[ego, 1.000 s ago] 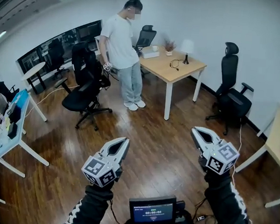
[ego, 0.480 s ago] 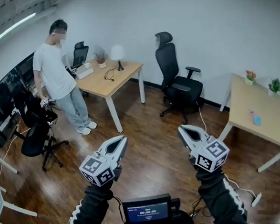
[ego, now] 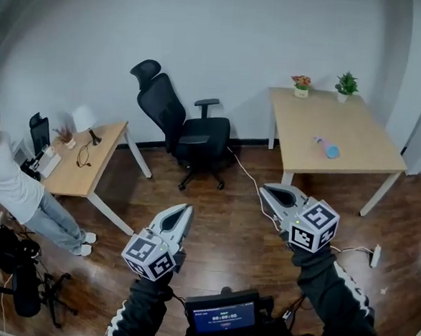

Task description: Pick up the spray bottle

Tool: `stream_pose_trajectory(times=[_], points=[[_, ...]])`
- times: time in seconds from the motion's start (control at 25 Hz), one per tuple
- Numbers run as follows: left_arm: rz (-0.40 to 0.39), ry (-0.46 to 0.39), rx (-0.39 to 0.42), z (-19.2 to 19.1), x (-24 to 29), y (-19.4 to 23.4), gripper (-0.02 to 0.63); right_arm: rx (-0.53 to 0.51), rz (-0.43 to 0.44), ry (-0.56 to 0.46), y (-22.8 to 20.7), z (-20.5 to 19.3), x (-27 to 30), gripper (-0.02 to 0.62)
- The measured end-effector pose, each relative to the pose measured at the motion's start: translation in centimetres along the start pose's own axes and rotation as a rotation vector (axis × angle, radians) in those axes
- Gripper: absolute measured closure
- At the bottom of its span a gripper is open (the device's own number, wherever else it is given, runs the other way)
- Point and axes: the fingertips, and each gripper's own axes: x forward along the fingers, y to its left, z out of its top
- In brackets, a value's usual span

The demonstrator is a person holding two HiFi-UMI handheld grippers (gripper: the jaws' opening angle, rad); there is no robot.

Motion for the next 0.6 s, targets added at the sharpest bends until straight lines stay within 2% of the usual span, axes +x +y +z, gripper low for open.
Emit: stream_pose_trajectory(times=[0.36,0.48,0.6], points=[[-0.303,-0.012,-0.025,0.5,26.9,7.6,0.606,-0.028,-0.321,0.033,-23.7,1.6,2.6,0.595],[-0.361,-0.003,-0.027,0.9,35.0,9.5,0.606,-0.025,-0.411,0.029,-31.3,2.2,2.9,0.595],[-0.398,0.000,-0.048,0.5,43.0,9.6,0.606,-0.007,-0.482,0.028,-38.5,2.6,1.8,0.595]])
